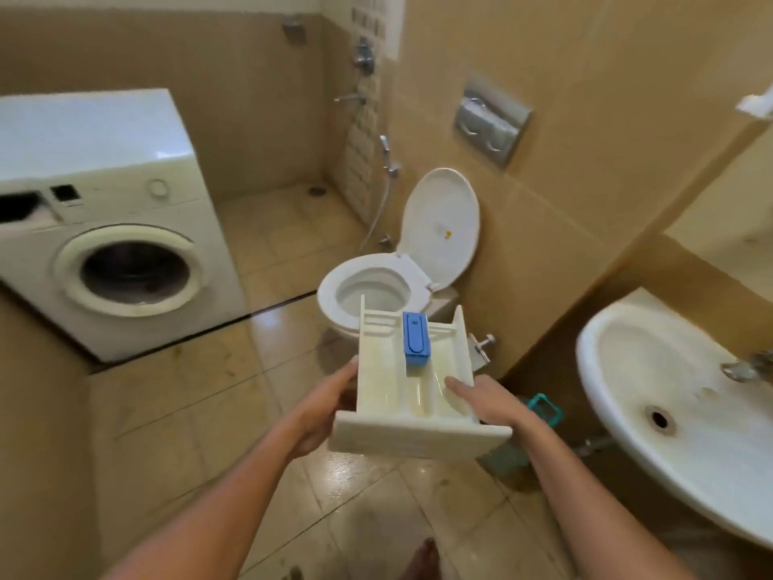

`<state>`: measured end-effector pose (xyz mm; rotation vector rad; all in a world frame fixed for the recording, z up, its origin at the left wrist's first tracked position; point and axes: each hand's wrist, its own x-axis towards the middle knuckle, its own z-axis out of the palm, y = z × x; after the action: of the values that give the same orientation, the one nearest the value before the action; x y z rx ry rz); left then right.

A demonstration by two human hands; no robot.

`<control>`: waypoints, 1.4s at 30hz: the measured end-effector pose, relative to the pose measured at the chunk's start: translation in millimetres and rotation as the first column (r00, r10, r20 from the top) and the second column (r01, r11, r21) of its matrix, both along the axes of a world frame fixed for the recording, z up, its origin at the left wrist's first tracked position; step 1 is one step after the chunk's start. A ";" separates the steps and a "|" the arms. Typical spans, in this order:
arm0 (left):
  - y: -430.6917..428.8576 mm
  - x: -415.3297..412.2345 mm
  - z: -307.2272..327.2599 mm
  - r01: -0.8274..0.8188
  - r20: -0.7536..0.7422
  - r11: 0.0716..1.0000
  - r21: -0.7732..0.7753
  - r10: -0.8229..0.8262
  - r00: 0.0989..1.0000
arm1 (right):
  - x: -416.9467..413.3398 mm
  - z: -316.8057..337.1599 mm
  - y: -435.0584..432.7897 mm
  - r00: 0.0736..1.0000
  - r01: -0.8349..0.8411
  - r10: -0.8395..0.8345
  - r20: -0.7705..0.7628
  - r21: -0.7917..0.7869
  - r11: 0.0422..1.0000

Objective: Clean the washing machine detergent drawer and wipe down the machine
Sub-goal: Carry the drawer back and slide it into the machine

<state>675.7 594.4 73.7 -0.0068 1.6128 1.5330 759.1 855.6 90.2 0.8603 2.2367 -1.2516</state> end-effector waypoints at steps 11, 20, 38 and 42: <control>-221.0 -34.2 18.0 -0.445 0.003 0.895 -0.018 0.445 0.895 | -107.8 -18.1 -222.6 0.994 -0.092 0.065 -0.092 -0.335 0.938; -341.5 -85.6 4.2 -0.672 0.010 0.740 -0.005 0.672 0.740 | -216.2 -27.1 -345.7 0.977 -0.212 0.194 -0.093 -0.564 0.798; -496.4 -344.2 -27.5 -0.843 0.174 0.537 -0.040 0.834 0.523 | -523.2 -69.2 -512.0 0.902 -0.371 0.429 -0.045 -0.589 0.718; -536.4 -393.7 -35.7 -0.835 0.201 0.548 -0.051 0.824 0.529 | -579.1 -77.3 -553.1 0.891 -0.381 0.454 -0.019 -0.574 0.725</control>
<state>282.1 58.0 38.0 -1.0349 1.4472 2.1901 179.9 302.5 12.9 0.1725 1.6649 -1.4593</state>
